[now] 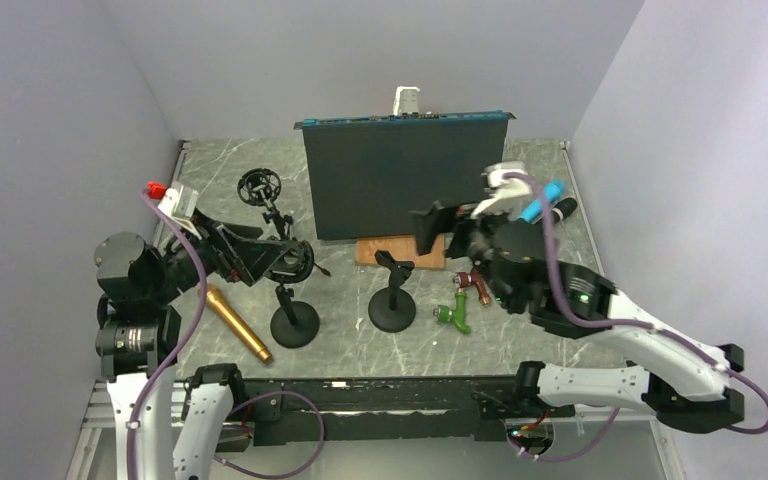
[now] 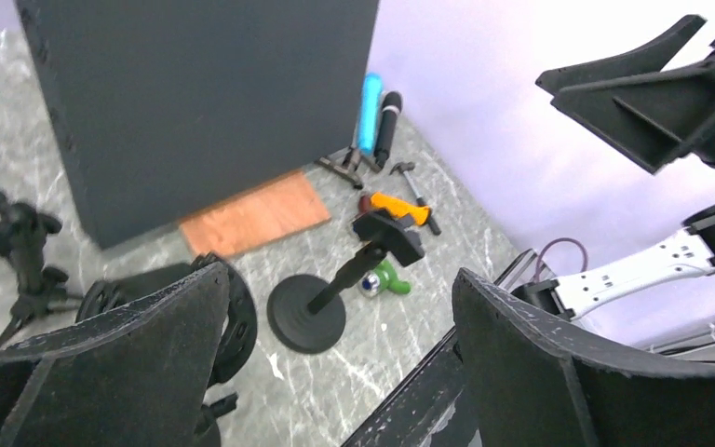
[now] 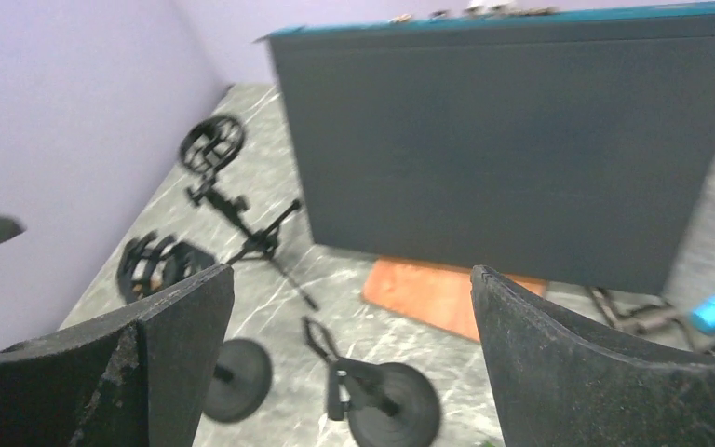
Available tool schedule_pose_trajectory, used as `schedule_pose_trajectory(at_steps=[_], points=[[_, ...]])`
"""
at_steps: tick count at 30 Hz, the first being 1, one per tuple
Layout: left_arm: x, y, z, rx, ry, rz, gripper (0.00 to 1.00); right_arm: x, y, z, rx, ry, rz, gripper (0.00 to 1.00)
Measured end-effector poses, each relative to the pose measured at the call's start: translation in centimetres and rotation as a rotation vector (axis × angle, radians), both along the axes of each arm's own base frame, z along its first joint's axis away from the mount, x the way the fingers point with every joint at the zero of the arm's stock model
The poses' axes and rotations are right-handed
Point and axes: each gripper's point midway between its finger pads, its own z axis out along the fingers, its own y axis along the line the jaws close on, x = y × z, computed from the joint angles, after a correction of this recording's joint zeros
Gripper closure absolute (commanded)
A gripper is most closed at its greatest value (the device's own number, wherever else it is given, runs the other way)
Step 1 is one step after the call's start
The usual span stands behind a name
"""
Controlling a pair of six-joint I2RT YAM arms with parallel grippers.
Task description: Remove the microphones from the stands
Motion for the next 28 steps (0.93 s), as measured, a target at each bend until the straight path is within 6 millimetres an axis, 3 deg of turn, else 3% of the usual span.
schedule_pose_trajectory(at_steps=[6, 12, 16, 28], points=[[-0.3, -0.4, 4.5, 0.000, -0.147, -0.032, 0.07, -1.1, -8.7, 2.8, 0.069, -0.028, -0.194, 0.00], [-0.5, -0.5, 7.5, -0.010, -0.264, -0.032, 0.07, -2.7, -14.4, 4.2, 0.140, -0.047, -0.268, 0.00], [-0.3, -0.5, 8.2, -0.028, -0.281, -0.034, 0.07, -3.0, -15.5, 4.5, 0.144, -0.039, -0.291, 0.00], [0.7, 0.1, 8.8, -0.038, -0.298, 0.026, 0.07, -3.0, -15.4, 3.5, 0.070, -0.046, -0.276, 0.00]])
